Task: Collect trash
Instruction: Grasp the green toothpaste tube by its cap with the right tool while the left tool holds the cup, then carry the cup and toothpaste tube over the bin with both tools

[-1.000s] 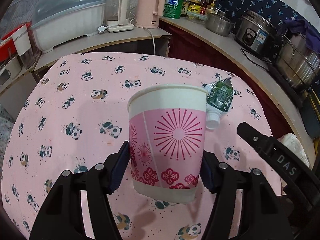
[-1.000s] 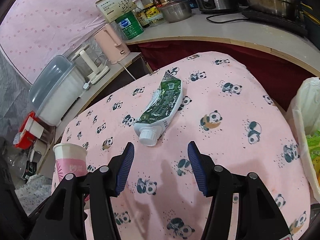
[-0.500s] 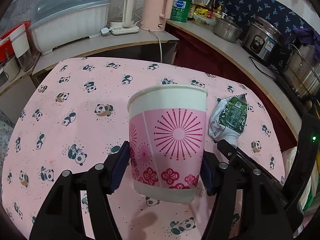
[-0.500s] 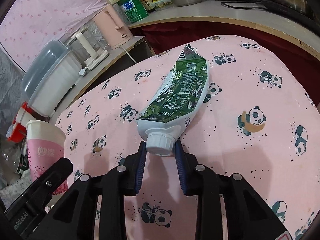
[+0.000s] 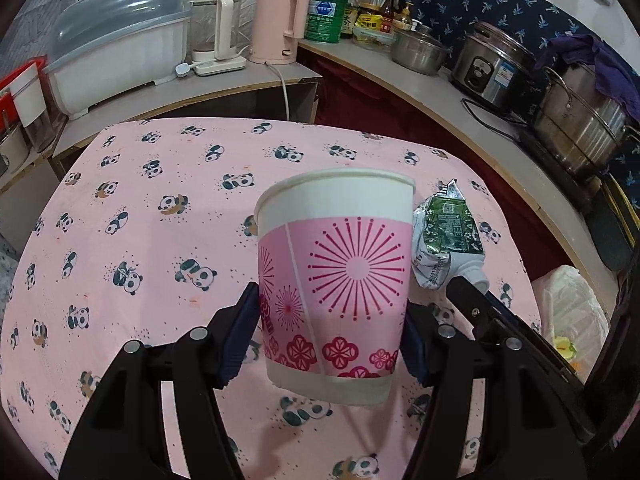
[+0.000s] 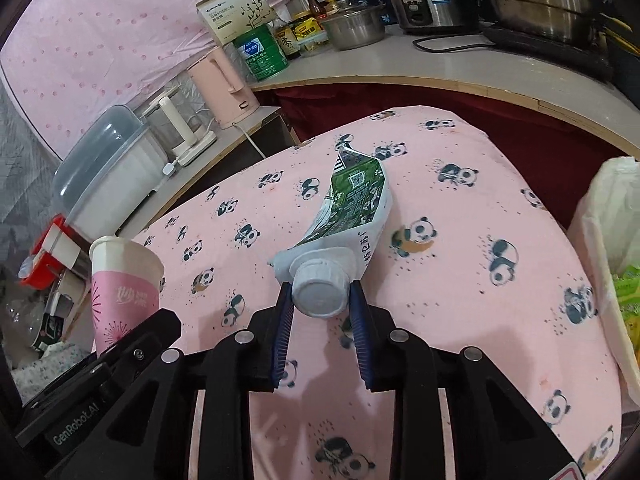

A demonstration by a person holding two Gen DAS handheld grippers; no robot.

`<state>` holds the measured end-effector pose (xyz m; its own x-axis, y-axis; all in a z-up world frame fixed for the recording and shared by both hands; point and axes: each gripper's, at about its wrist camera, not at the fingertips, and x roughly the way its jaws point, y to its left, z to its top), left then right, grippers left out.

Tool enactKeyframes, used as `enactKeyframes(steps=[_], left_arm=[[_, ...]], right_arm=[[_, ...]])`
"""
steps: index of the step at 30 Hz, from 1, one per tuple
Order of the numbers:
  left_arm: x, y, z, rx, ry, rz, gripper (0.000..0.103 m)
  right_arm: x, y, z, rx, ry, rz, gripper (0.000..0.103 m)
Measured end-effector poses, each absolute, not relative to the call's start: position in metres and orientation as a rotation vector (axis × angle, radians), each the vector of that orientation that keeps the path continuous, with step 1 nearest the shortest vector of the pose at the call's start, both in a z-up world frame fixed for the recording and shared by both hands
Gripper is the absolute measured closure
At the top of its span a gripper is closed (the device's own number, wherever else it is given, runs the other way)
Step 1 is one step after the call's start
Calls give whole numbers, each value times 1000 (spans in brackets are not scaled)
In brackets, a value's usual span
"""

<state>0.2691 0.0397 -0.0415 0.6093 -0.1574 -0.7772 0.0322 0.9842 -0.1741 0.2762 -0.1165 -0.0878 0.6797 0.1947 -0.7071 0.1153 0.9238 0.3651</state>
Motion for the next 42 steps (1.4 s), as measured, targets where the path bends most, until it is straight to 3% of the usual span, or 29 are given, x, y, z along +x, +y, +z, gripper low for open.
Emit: enactKeyframes(steps=[9, 14, 20, 25, 31, 42], left_arm=[[215, 0, -45, -105, 936, -188, 43], [199, -14, -47, -93, 947, -205, 43], [197, -14, -42, -80, 939, -195, 43], [202, -10, -43, -78, 939, -182, 43], [208, -4, -47, -87, 949, -171, 43], [195, -20, -37, -70, 930, -195, 43]], right_arm=[[182, -159, -103, 427, 901, 21, 76], [169, -172, -100, 448, 879, -36, 53], [191, -177, -108, 512, 903, -33, 45], [210, -168, -117, 519, 930, -17, 44], [215, -162, -122, 504, 926, -3, 59], [192, -179, -95, 488, 828, -43, 60]])
